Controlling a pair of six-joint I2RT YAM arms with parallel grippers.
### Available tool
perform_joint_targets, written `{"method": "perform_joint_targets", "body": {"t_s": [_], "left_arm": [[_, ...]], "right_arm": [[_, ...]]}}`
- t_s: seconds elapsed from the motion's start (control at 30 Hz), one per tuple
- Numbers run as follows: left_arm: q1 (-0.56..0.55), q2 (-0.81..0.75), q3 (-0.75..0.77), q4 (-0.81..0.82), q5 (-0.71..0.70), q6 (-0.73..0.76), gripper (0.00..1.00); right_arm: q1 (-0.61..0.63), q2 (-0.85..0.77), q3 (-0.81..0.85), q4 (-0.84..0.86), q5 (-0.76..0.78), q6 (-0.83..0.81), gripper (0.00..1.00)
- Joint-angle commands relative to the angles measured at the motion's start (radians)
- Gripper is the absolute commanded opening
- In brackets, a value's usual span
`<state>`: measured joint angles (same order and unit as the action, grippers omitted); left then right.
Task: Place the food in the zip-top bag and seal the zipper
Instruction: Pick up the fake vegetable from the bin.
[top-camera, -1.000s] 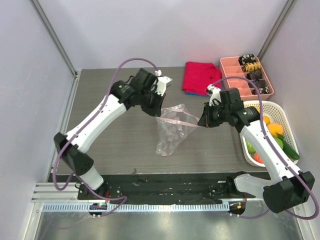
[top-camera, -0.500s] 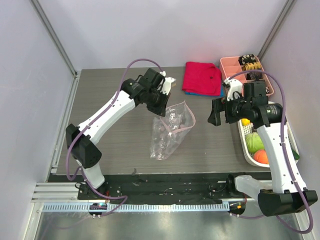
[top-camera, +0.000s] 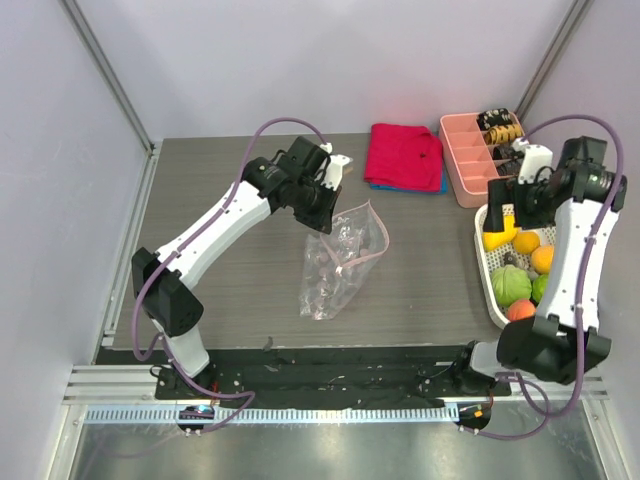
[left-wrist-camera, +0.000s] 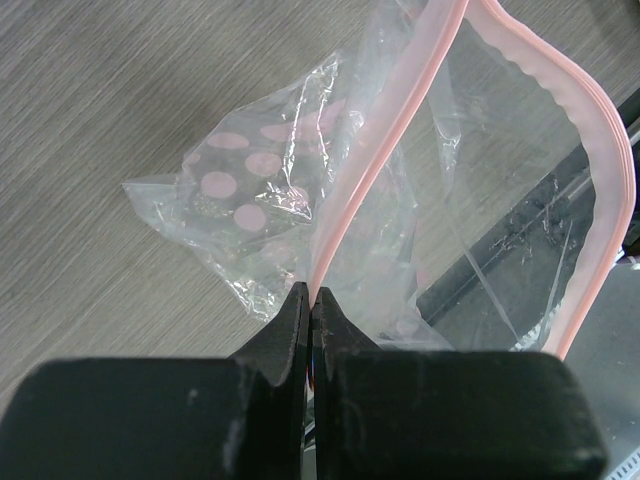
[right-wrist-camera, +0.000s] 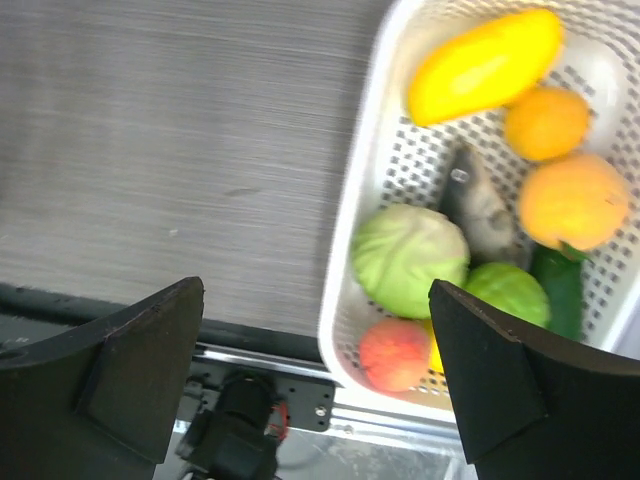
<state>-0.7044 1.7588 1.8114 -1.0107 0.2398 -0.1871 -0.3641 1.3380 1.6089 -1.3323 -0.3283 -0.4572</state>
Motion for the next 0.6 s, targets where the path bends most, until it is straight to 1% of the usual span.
{"method": "perform_joint_targets", "body": {"t_s": [0.0, 0.13, 0.17, 0.23, 0.27, 0.43, 0.47, 0.57], "left_arm": [[0.003, -0.007, 0.034, 0.008, 0.030, 0.000, 0.00], [0.002, -0.002, 0.034, -0.002, 0.024, 0.012, 0.00], [0.003, -0.001, 0.032, -0.003, 0.026, 0.014, 0.00], [0.003, -0.005, 0.026, -0.003, 0.024, 0.014, 0.00], [0.003, -0.005, 0.022, -0.002, 0.024, 0.014, 0.00], [0.003, -0.019, -0.006, 0.007, 0.023, 0.015, 0.00], [0.003, -0.021, -0.007, 0.007, 0.024, 0.017, 0.00], [0.003, -0.022, -0.012, 0.006, 0.023, 0.020, 0.00]], "right_arm": [[-0.117, 0.088, 0.066, -0.130, 0.053, -0.116, 1.00], [-0.156, 0.121, -0.019, -0.120, 0.133, -0.195, 1.00], [-0.159, 0.124, -0.071, -0.088, 0.150, -0.214, 1.00], [-0.159, 0.124, -0.119, -0.047, 0.196, -0.218, 1.00], [-0.159, 0.124, -0.159, -0.009, 0.202, -0.216, 1.00], [-0.159, 0.144, -0.259, 0.070, 0.250, -0.204, 1.00], [-0.159, 0.144, -0.298, 0.111, 0.268, -0.205, 1.00], [-0.159, 0.148, -0.357, 0.178, 0.275, -0.202, 1.00]]}}
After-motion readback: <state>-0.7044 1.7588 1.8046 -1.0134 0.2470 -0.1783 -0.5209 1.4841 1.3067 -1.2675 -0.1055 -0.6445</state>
